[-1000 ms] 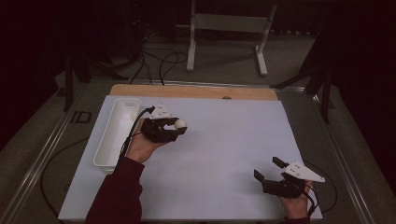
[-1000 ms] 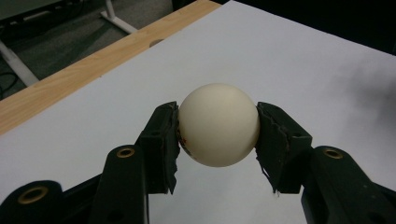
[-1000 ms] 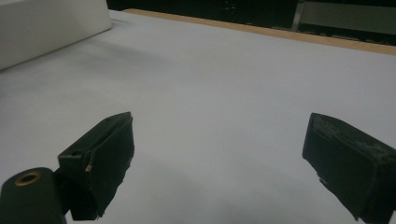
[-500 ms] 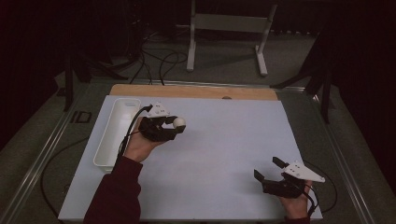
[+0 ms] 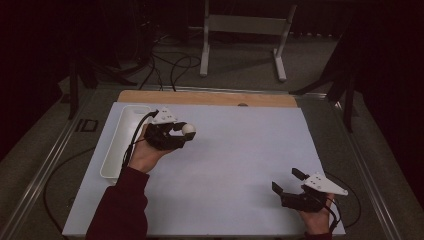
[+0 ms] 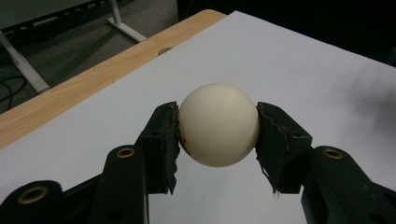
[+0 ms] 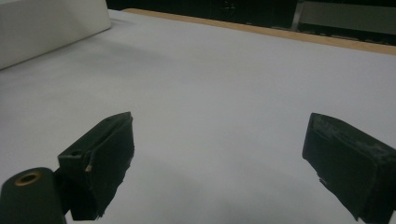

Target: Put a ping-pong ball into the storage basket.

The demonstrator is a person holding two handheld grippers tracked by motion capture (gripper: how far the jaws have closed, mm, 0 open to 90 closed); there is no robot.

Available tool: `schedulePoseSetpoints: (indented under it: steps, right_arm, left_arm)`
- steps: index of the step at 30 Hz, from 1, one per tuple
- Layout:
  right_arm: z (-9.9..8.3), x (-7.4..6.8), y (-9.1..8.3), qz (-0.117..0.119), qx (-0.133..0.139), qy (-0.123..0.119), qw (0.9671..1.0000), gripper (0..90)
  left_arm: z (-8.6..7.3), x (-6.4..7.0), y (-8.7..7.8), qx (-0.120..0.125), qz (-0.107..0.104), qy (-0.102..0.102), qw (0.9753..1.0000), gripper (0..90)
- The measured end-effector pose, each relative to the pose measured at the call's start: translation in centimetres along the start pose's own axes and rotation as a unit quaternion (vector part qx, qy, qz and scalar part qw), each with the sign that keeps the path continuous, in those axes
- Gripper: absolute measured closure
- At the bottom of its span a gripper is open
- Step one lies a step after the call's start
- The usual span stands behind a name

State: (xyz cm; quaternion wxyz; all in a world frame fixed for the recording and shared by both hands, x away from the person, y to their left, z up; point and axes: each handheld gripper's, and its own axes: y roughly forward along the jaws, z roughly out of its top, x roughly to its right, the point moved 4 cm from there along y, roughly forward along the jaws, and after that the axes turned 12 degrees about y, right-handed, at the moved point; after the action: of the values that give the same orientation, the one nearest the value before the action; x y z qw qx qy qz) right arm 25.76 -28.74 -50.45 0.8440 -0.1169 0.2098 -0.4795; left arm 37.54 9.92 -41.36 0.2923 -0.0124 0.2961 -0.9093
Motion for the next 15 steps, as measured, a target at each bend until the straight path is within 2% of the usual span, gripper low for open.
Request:
schedulePoseSetpoints:
  steps: [15]
  right_arm:
    - [-0.03, -0.02, 0.06, 0.000, 0.000, 0.000, 1.0000, 9.0]
  left_arm:
    - [-0.06, -0.57, -0.87, -0.003, 0.007, 0.000, 1.0000, 51.8]
